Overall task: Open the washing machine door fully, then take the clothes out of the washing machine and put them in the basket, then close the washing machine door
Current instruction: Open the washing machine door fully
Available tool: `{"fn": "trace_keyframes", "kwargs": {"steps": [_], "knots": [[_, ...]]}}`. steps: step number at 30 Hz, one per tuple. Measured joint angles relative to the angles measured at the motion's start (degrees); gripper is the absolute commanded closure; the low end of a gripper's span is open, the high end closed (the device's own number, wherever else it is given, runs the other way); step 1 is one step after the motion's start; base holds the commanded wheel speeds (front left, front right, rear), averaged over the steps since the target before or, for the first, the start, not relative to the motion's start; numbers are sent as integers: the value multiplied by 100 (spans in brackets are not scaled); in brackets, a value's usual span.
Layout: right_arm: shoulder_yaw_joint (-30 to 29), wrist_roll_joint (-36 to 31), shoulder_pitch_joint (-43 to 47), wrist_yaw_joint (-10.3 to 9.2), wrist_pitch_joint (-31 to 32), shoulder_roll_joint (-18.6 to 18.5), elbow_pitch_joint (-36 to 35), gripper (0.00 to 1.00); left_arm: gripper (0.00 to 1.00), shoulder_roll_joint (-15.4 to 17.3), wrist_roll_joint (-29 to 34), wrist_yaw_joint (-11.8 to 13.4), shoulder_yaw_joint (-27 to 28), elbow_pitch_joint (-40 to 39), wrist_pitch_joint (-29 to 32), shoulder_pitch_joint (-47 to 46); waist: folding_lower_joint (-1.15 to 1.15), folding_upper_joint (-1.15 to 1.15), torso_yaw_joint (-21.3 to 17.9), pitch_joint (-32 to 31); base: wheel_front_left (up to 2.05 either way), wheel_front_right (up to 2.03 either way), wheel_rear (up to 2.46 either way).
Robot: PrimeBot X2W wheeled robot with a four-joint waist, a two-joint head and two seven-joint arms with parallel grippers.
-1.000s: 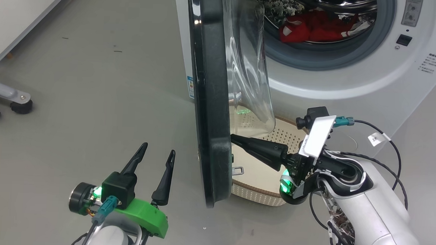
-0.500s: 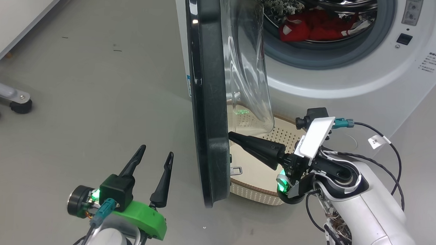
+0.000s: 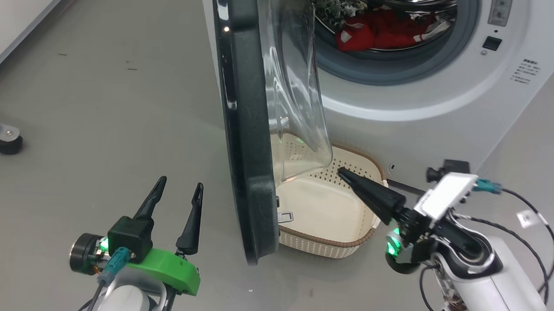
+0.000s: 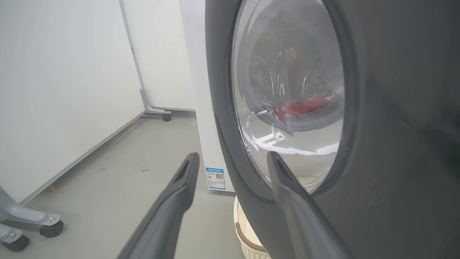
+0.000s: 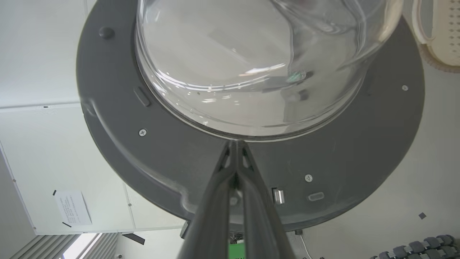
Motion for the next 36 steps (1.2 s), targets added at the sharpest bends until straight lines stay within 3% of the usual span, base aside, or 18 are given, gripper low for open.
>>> {"fn": "trace_keyframes", "kwargs": {"steps": [2, 3, 5, 12, 18, 27, 30, 36], "knots": [[-132, -111, 181, 0, -155, -65, -119, 53, 0, 0, 0, 0, 9, -23, 0, 13, 0, 0, -49, 1, 0, 0, 0], [-192, -170, 266, 0, -232, -104, -181, 53, 0, 0, 2, 0, 14, -34, -1, 29, 0, 0, -72, 3, 0, 0, 0], [-325, -279, 422, 0, -419, -177, -300, 0, 0, -1, 7, 0, 31, -44, 0, 81, 0, 0, -118, 10, 0, 0, 0], [-714, -1238, 843, 0, -1400, -455, -657, 0, 0, -1, 47, 1, 85, -46, 0, 115, 0, 0, -254, 23, 0, 0, 0], [-595, -2987, 1116, 0, -2443, -1005, -740, 0, 0, 0, 48, 1, 145, -37, 0, 118, 0, 0, -308, -6, 0, 0, 0], [-517, -4949, 1593, -9, -4083, -1447, -381, 0, 0, -1, 60, -5, 152, 15, 0, 151, 0, 0, -328, -92, 0, 0, 0], [-553, -5317, 1670, -181, -4431, -1513, -283, 0, 0, -1, 98, -5, 170, 45, 0, 204, 0, 0, -328, -133, 0, 0, 0], [-684, -6194, 1779, -835, -5250, -1618, -174, 0, 0, 1, 143, -7, 208, 83, 0, 324, 0, 0, -339, -205, 0, 0, 0]]}}
